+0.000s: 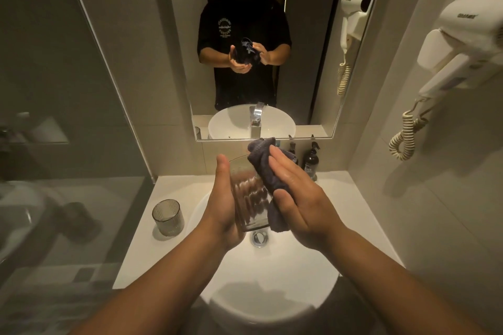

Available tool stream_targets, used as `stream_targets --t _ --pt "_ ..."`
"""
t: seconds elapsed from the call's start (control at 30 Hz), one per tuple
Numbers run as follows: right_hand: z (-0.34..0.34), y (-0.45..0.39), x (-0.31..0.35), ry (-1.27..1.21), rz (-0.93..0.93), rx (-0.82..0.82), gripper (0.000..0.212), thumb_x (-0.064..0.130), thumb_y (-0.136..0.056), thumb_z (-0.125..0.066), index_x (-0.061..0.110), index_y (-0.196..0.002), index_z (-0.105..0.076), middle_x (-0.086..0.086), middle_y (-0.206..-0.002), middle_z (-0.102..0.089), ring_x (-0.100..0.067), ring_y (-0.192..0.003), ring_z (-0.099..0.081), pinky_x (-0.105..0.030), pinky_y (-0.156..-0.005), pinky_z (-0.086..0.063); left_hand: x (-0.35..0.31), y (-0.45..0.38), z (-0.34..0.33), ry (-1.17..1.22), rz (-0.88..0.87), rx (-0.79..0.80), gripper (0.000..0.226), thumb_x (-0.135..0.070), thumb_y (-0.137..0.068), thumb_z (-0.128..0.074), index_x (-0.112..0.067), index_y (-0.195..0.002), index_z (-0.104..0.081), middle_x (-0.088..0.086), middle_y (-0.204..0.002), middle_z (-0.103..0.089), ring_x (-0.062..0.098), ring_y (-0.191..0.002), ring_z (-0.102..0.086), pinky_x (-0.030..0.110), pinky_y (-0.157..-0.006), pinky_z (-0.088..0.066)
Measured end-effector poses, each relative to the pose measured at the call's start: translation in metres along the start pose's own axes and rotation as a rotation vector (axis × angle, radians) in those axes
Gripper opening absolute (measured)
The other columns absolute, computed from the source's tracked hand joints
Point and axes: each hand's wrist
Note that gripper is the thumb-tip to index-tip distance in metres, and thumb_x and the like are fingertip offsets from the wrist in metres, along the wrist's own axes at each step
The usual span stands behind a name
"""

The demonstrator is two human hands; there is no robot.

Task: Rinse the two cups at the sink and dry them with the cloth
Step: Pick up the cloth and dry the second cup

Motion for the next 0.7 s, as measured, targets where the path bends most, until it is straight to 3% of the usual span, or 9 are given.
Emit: stream_targets --t 0.13,0.3,0.43,0.53,0.7 --pt "0.002 -0.001 -0.001 -0.003 -0.001 -0.021 0.054 0.031 -0.096 -0.034 0.013 -0.146 -0.030 0.003 -0.151 -0.032 0.000 -0.143 -0.025 -0.019 -0.115 -0.025 0.002 -0.004 0.002 0.026 0.008 0.050 0.091 -0.086 -0.074 -0.026 -0.019 -0.110 -0.077 0.014 -0.121 -0.072 0.032 -0.115 -0.067 0.055 -0.109 -0.043" --pt "0.006 -0.006 0.004 -0.064 -0.069 -0.059 0.054 0.034 -0.095 -0.032 0.020 -0.147 -0.027 0.003 -0.151 -0.036 -0.008 -0.141 -0.031 -0.024 -0.115 -0.030 0.000 -0.009 0.002 -0.028 -0.048 0.065 0.087 -0.074 -0.073 -0.053 -0.014 -0.136 -0.055 0.016 -0.125 -0.069 0.033 -0.113 -0.068 0.048 -0.090 -0.057" --pt "0.000 -0.004 0.007 -0.061 -0.099 -0.077 0.055 0.033 -0.094 -0.034 0.015 -0.145 -0.039 -0.003 -0.149 -0.044 -0.006 -0.138 -0.036 -0.022 -0.113 -0.033 -0.002 -0.013 0.001 0.056 -0.070 0.040 0.072 -0.065 -0.084 -0.051 -0.014 -0.135 -0.057 0.017 -0.123 -0.070 0.032 -0.112 -0.069 0.045 -0.089 -0.058" --pt "-0.009 0.001 0.008 -0.030 -0.093 -0.153 0.051 0.028 -0.092 -0.039 0.012 -0.139 -0.049 -0.004 -0.143 -0.052 -0.006 -0.133 -0.043 -0.022 -0.110 -0.038 0.000 -0.016 0.002 0.119 -0.047 0.031 0.074 -0.067 -0.086 -0.050 -0.012 -0.136 -0.057 0.020 -0.125 -0.068 0.035 -0.115 -0.067 0.051 -0.101 -0.051" --pt "-0.015 0.005 0.007 0.018 -0.025 -0.270 0.045 0.018 -0.086 -0.047 0.005 -0.127 -0.060 -0.006 -0.131 -0.060 -0.010 -0.125 -0.052 -0.022 -0.106 -0.041 0.005 -0.022 0.001 0.168 -0.002 -0.008 0.081 -0.073 -0.081 -0.052 -0.011 -0.132 -0.061 0.021 -0.124 -0.068 0.036 -0.114 -0.067 0.050 -0.100 -0.051"
Point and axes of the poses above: each hand's wrist, its own y-axis away from the middle knuckle, its own z-axis out of the back of the hand, x = y × z
